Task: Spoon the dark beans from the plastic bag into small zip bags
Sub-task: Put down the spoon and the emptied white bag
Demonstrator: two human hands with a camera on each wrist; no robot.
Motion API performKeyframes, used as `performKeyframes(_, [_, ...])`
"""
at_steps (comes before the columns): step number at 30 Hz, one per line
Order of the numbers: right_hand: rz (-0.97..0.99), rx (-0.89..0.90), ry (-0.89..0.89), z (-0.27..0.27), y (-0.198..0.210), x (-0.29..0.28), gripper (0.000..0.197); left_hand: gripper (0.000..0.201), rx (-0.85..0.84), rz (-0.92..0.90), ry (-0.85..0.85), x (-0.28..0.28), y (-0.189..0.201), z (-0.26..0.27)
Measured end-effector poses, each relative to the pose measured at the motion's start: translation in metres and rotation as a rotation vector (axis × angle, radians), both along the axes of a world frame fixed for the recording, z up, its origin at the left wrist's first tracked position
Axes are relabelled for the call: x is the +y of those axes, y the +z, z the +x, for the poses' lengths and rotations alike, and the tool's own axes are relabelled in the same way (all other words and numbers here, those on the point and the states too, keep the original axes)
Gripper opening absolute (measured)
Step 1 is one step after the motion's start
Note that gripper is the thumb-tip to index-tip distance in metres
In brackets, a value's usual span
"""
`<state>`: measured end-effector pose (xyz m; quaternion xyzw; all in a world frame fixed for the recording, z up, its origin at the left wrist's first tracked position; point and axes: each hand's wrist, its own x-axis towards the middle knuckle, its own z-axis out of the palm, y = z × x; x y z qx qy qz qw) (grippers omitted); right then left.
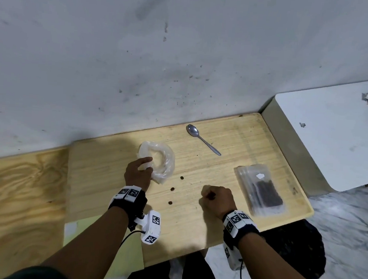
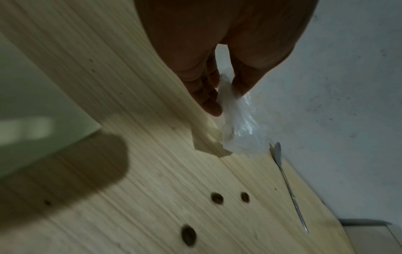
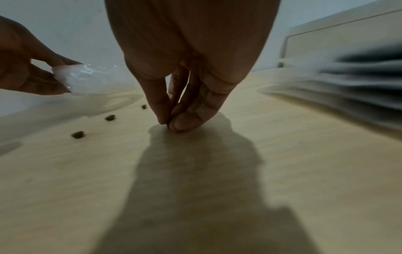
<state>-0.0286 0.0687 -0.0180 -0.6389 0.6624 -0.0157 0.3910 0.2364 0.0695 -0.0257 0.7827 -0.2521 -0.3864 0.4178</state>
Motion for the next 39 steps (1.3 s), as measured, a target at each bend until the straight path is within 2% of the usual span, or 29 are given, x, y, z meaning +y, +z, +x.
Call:
performKeyframes(7, [-0.040, -0.161, 0.062, 0.063, -0.010, -0.008, 0.018, 0.036, -0.016, 0.013, 0.084, 0.016, 0.001, 0.035])
performKeyframes(11, [-0.055, -0.216, 0.027, 0.081, -0.016, -0.016, 0.015, 0.036, -0.009, 0.012, 0.125, 0.023, -0.001, 0.049])
performKeyframes(15, [-0.093, -0.183, -0.001, 0.079, -0.021, -0.031, 0.034, 0.036, -0.029, 0.018, 0.128, 0.027, 0.000, 0.058])
performKeyframes(18, [-0.078, -0.107, 0.112, 0.079, -0.025, -0.037, 0.041, 0.035, -0.028, 0.018, 0.133, 0.029, 0.000, 0.061])
performKeyframes(21, [-0.069, -0.042, 0.287, 0.080, -0.022, -0.033, 0.037, 0.035, -0.033, 0.020, 0.119, 0.030, 0.000, 0.063])
performKeyframes(24, [-0.093, -0.084, 0.376, 0.080, -0.022, -0.021, 0.030, 0.034, -0.031, 0.006, 0.102, 0.031, 0.001, 0.061])
performKeyframes(26, [-0.072, -0.120, 0.399, 0.077, -0.023, -0.016, 0.038, 0.035, -0.019, 0.002, 0.109, 0.032, 0.002, 0.059])
performKeyframes(28, [-0.048, -0.098, 0.427, 0.075, -0.024, -0.012, 0.059, 0.035, -0.015, 0.005, 0.110, 0.032, 0.002, 0.058])
performKeyframes(31, [-0.038, 0.032, 0.513, 0.081, -0.025, -0.004, 0.079, 0.036, -0.015, -0.012, 0.107, 0.035, 0.001, 0.056])
performKeyframes(34, [-0.074, 0.095, 0.573, 0.088, -0.028, 0.002, 0.069, 0.036, -0.017, -0.009, 0.111, 0.038, 0.000, 0.056])
performKeyframes(37, [-0.194, -0.030, 0.592, 0.090, -0.031, 0.008, 0.041, 0.036, -0.013, -0.011, 0.119, 0.041, -0.001, 0.057])
performKeyframes(39, [-0.233, -0.079, 0.560, 0.088, -0.035, 0.012, 0.031, 0.036, -0.019, -0.004, 0.115, 0.042, -0.001, 0.058])
